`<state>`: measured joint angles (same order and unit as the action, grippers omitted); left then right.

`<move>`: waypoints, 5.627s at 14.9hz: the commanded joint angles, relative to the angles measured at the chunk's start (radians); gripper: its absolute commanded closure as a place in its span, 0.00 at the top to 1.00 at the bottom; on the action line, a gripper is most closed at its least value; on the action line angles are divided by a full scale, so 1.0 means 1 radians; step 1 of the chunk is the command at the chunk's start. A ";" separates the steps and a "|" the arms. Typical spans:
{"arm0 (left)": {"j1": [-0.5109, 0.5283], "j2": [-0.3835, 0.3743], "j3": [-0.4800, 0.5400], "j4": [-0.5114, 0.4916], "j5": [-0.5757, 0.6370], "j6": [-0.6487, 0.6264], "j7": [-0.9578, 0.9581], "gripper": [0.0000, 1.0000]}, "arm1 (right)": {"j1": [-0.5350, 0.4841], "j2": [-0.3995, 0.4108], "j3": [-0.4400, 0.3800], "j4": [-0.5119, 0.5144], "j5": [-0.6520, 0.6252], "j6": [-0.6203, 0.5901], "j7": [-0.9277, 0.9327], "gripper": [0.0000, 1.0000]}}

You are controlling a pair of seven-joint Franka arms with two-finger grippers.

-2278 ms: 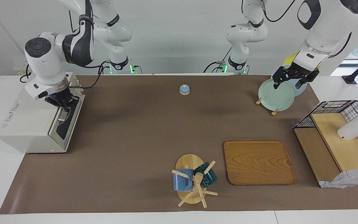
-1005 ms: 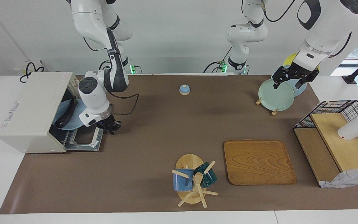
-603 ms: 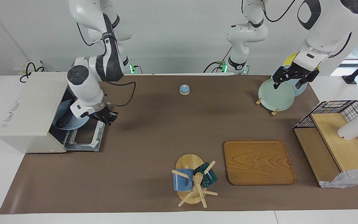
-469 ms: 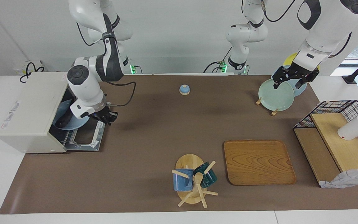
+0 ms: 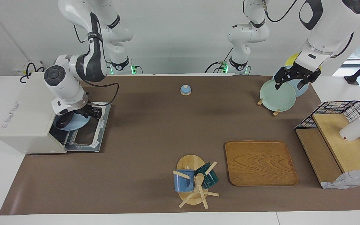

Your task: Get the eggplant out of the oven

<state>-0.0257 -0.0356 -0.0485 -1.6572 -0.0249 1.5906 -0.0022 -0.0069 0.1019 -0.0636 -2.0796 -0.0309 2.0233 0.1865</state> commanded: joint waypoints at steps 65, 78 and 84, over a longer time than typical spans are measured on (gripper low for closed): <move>-0.671 0.398 -0.018 -0.228 -0.050 0.839 -0.459 0.98 | -0.020 -0.030 0.087 0.047 -0.358 -0.060 -0.224 0.00; -0.672 0.427 -0.021 -0.236 -0.056 0.841 -0.260 0.59 | -0.159 -0.148 0.073 0.364 -0.075 -0.481 -0.455 0.39; -0.654 0.413 -0.022 -0.225 -0.061 0.816 -0.271 0.00 | -0.124 -0.134 0.084 0.423 0.008 -0.486 -0.381 1.00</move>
<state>-0.6882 0.3886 -0.0769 -1.8819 -0.0689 2.4242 -0.2738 -0.1446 -0.0496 0.0125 -1.6826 -0.0444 1.5590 -0.2277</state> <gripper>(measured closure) 0.731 0.229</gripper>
